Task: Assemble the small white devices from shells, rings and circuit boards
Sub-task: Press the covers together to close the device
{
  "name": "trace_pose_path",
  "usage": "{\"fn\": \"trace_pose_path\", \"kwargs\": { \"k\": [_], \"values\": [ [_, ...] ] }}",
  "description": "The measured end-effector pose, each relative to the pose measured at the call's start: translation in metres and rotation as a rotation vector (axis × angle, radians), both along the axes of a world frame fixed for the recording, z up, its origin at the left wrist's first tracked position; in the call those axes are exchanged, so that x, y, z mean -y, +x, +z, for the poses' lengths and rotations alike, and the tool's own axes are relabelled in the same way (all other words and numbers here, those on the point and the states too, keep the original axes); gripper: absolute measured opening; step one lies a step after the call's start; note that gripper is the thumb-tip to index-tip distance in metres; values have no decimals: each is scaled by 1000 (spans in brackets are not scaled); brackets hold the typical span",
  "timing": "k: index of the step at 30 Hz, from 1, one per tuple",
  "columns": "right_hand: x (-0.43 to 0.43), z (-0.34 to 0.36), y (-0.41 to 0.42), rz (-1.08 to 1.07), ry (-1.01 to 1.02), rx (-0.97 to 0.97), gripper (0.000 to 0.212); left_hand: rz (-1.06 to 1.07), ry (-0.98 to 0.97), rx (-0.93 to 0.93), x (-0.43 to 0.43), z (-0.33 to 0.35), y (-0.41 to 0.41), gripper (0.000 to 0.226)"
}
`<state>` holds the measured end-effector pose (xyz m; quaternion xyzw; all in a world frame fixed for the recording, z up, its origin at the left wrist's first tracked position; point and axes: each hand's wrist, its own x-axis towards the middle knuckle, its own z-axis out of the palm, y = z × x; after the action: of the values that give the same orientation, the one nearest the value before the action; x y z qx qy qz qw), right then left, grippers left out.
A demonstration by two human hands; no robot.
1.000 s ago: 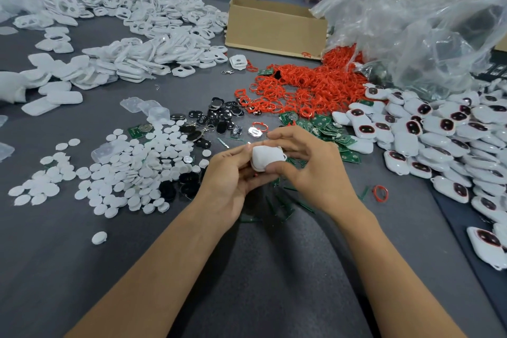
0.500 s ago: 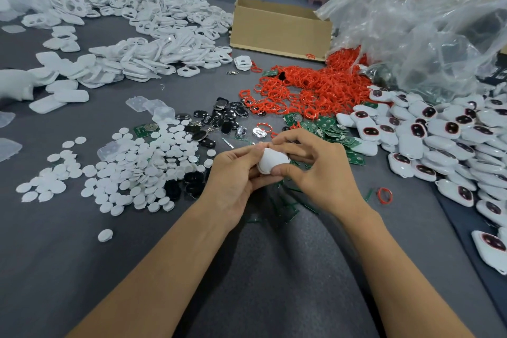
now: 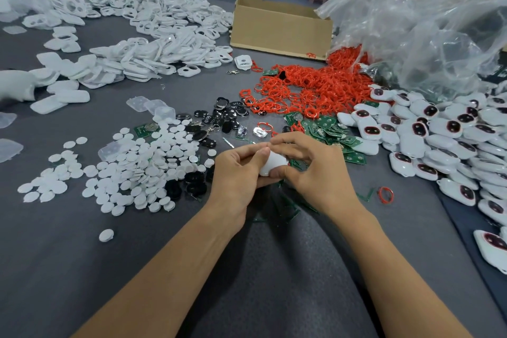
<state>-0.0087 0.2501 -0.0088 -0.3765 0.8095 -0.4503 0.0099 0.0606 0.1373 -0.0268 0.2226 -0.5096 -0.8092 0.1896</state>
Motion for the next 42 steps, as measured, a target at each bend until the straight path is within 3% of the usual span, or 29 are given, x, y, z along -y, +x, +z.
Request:
{"fn": "trace_pose_path", "kwargs": {
  "k": [4,7,9,11,14,17,21,28,33,38,42],
  "values": [
    [0,2,-1,25,-84,49,48,67,-55,-28,-4,-1,-2,19],
    [1,1,-8,-71,-158,177,31,79,-45,-36,-6,-1,-2,22],
    [-2,-1,-12,-57,-147,362,16,67,-83,-35,-6,-2,-2,23],
    [-6,-2,-15,29,-145,556,16,41,-161,-42,-7,-2,-1,23],
    [-11,1,-18,84,-175,664,16,-3,-296,-57,-8,-3,1,23],
    [-16,2,-20,95,-214,679,12,-35,-330,-65,-8,-2,3,24],
    [-15,5,-18,105,-285,688,12,-74,-217,-107,-10,2,6,21],
    [-9,4,-11,86,-333,557,11,-49,-159,-127,-8,3,5,18],
    [-3,4,-4,87,-281,513,28,-9,5,-133,-3,2,0,18],
    [-6,3,-10,-10,-282,449,21,-68,-207,-92,-6,-5,0,17],
    [-7,2,-12,54,-190,447,13,-44,-380,-65,-5,-7,0,11]
  ]
}}
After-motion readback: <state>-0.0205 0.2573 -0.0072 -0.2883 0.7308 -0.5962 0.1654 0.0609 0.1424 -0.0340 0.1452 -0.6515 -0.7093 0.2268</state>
